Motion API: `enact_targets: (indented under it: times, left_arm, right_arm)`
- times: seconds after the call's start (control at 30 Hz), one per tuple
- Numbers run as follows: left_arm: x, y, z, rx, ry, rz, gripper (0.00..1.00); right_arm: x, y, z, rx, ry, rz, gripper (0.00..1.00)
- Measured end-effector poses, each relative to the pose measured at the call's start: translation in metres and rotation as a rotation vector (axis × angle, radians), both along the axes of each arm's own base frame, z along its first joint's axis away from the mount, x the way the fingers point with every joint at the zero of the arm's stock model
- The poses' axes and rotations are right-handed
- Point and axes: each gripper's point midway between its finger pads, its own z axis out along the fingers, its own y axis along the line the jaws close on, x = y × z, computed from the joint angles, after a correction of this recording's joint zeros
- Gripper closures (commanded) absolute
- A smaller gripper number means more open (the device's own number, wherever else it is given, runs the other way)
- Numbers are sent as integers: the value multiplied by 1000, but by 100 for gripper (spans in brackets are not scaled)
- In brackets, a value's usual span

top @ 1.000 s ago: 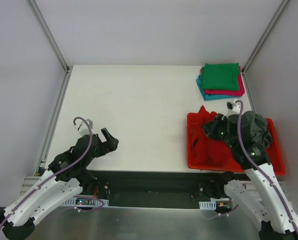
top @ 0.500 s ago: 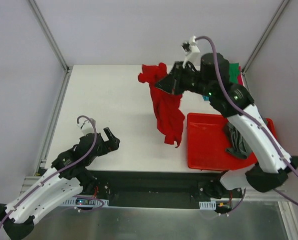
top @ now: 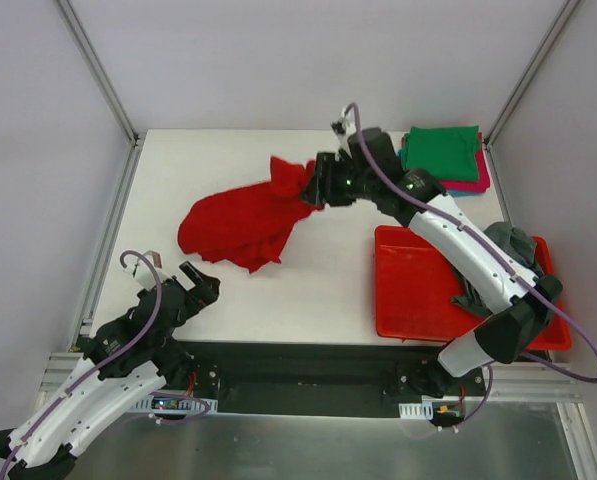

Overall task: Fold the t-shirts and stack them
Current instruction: Move the tshirt to the center of the board

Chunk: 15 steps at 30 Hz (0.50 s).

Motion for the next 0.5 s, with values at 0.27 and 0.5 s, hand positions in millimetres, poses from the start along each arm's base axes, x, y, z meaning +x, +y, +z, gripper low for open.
enact_targets:
  times: [0.27,0.5]
  left_arm:
    - [-2,9,-9,61,83,56,1]
    - [10,10,-22,198,164,83,1]
  right_arm:
    - [-9,-93,-178,-344,306,-167,4]
    - [-47,-92,-164,-383,78,-77,4]
